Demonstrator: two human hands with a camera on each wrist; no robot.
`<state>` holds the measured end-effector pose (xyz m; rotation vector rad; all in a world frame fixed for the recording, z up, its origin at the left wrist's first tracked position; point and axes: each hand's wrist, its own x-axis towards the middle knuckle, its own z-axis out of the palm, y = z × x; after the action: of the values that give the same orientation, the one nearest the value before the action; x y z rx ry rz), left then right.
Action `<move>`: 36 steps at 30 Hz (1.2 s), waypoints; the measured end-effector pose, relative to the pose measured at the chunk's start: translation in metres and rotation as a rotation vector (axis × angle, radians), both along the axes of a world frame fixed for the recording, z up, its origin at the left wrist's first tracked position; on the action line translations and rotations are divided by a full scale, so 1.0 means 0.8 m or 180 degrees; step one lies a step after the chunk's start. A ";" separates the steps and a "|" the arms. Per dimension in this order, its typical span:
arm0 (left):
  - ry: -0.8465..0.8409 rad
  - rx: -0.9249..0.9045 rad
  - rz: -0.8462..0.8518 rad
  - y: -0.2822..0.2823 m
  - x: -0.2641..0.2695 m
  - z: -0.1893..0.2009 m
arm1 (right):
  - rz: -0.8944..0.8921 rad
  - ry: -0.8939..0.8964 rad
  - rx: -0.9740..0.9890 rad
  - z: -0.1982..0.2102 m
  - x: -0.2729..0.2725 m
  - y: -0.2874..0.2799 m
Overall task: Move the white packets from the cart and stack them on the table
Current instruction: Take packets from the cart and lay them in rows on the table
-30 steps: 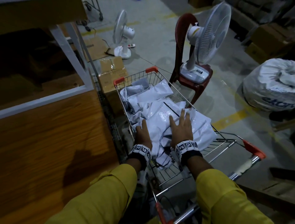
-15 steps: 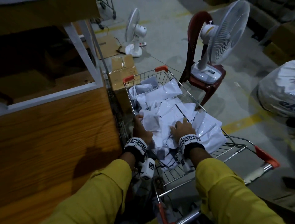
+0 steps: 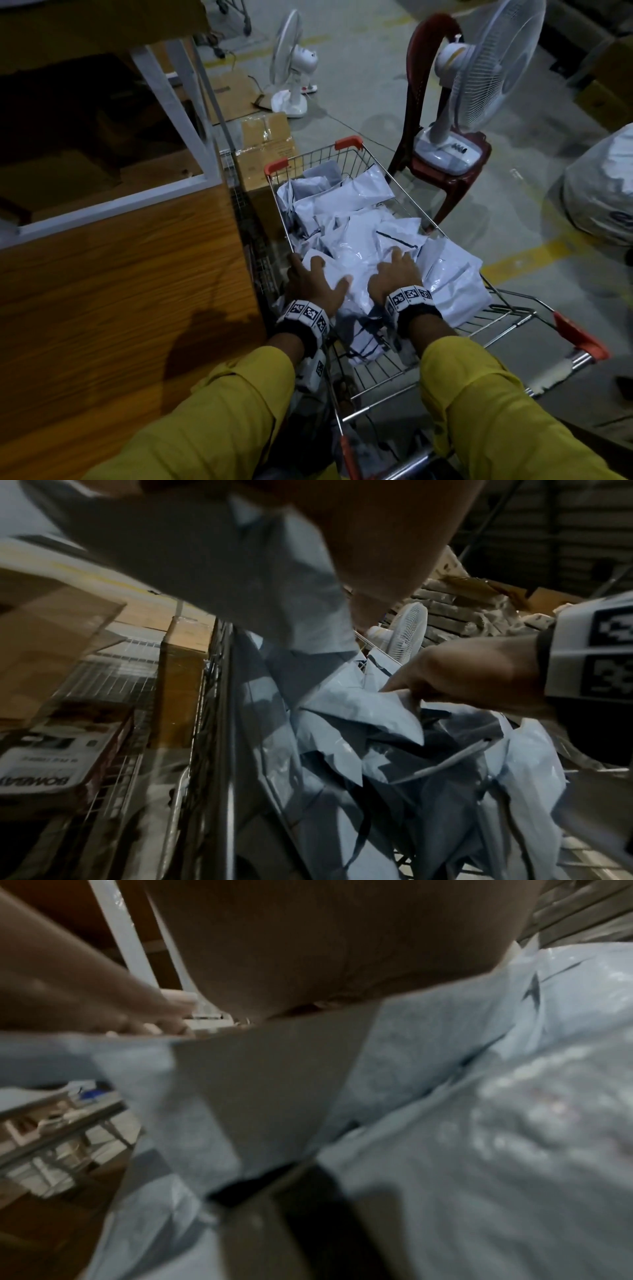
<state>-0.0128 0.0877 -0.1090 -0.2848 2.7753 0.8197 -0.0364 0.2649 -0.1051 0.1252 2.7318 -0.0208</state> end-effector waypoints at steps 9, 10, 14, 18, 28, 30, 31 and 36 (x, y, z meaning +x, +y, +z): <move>-0.0306 -0.0236 0.0071 0.008 0.016 0.006 | -0.0206 0.0179 0.0658 -0.001 0.025 -0.003; -0.0132 -0.0127 0.0080 0.010 0.017 0.007 | -0.0259 0.0164 0.0636 -0.001 0.029 -0.006; 0.1593 0.0535 -0.0127 0.016 0.016 0.038 | -0.0422 0.0276 0.0592 -0.010 0.047 -0.015; 0.1718 0.0308 -0.0347 0.025 0.007 0.049 | -0.0661 0.0232 0.0421 -0.011 0.045 -0.018; -0.0646 -0.0726 -0.0250 0.013 0.031 -0.005 | -0.0700 -0.0254 0.0339 0.004 0.048 -0.008; -0.0700 -0.0699 -0.0314 0.011 0.031 0.000 | -0.0698 -0.0263 0.0246 0.006 0.048 -0.006; -0.0723 -0.0639 -0.0329 0.010 0.031 0.004 | -0.0702 -0.0263 0.0200 0.006 0.048 -0.005; -0.0290 -0.0451 -0.0215 0.008 0.032 0.017 | -0.0685 -0.0170 -0.0013 0.011 0.057 0.001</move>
<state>0.0124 0.0944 -0.0953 -0.2451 2.7450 0.5804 0.0089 0.2654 -0.0962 0.4120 2.6522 -0.0823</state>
